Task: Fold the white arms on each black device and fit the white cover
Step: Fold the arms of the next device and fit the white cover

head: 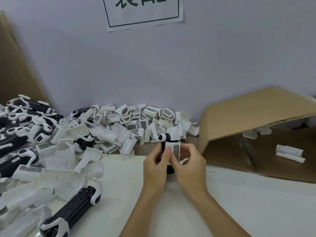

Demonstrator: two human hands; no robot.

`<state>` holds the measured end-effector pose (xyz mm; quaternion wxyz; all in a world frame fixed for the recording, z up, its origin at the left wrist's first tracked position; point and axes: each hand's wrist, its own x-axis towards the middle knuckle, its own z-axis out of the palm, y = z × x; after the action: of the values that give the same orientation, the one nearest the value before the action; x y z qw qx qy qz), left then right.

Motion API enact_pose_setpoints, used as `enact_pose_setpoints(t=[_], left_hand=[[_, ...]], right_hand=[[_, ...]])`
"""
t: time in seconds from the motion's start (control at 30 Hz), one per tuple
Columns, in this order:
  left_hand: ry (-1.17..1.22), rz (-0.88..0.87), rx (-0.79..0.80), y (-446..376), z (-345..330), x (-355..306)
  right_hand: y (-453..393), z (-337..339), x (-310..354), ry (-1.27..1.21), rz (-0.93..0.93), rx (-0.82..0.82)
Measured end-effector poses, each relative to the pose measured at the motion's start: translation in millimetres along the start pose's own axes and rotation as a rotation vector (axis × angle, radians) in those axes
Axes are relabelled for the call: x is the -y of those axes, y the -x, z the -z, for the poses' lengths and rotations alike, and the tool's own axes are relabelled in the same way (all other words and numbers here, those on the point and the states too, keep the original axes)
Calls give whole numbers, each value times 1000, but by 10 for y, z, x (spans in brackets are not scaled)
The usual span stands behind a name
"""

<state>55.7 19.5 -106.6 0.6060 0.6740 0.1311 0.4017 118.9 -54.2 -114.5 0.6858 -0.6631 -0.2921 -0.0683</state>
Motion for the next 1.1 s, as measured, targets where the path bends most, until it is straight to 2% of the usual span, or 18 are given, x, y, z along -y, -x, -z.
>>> enact_pose_setpoints(t=[0.13,0.3,0.47,0.73,0.97,1.1], left_hand=[[17,-6,-4,22,-8,-42],[34,20,-29,15,18,-43],[32,56,-13,15,11,-37],[66,89,-96,-7,41,-61],[83,134,-99,-33,-17,-64],[120,227,-74,-29,-83,-65]], right_hand=[[-10,-7,18,-30,-6,-20],[33,-15,28,-11,-18,37],[-8,5,60,-39,-48,5],[34,10,40,-61,-11,101],[-28,52,102,-336,-331,255],[-32,90,184,-490,-460,262]])
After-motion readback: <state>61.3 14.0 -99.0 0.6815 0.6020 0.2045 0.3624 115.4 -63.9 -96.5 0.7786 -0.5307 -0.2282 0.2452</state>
